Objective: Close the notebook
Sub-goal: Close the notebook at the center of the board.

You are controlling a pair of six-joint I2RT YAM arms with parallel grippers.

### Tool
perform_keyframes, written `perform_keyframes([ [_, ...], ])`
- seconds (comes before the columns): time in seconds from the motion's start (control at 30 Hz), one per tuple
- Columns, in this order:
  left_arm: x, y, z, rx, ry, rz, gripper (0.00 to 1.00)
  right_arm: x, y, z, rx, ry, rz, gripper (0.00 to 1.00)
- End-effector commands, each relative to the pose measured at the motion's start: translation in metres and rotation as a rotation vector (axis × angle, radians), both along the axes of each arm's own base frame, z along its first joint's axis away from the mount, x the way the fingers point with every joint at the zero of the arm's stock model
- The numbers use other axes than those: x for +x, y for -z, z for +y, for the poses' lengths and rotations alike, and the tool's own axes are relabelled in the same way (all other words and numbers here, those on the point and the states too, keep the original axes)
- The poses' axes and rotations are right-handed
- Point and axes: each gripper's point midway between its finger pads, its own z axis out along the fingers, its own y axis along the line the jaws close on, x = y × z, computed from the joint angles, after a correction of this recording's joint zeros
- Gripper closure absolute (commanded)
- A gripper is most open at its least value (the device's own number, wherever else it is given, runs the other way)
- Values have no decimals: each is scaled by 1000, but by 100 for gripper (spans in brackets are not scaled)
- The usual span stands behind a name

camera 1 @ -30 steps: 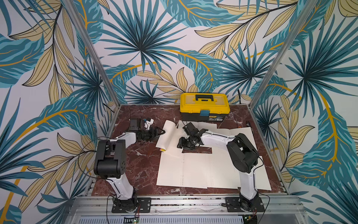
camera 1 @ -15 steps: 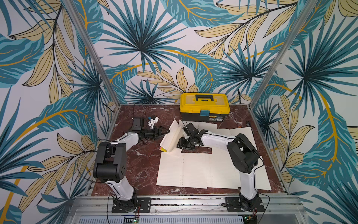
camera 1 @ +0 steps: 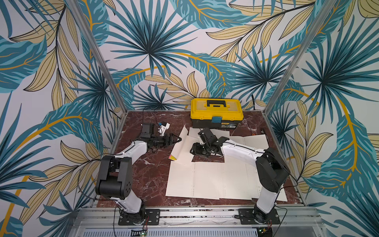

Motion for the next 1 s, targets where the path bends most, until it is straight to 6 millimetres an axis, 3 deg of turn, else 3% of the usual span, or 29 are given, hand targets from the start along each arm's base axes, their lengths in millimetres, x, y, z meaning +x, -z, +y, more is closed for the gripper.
perform_keyframes([
  [0.0, 0, -16, -2, 19, 1, -71, 19, -7, 5, -11, -49, 5, 8, 38],
  [0.2, -8, -48, -13, -74, 41, -178, 16, -6, 4, -11, -50, 8, 5, 37],
  [0.4, -11, -53, -15, -99, 53, -190, 15, -4, -2, -16, -47, 21, -7, 36],
  [0.6, -3, -27, -12, -28, 12, -121, 16, -3, -1, -14, -47, 11, 4, 39],
  [0.8, 5, 1, -9, 64, -44, -54, 19, 3, -1, 5, 19, -31, 12, 65],
  [0.97, 12, 25, -8, 87, -74, 13, 24, 11, -3, 21, 42, -74, 22, 77],
])
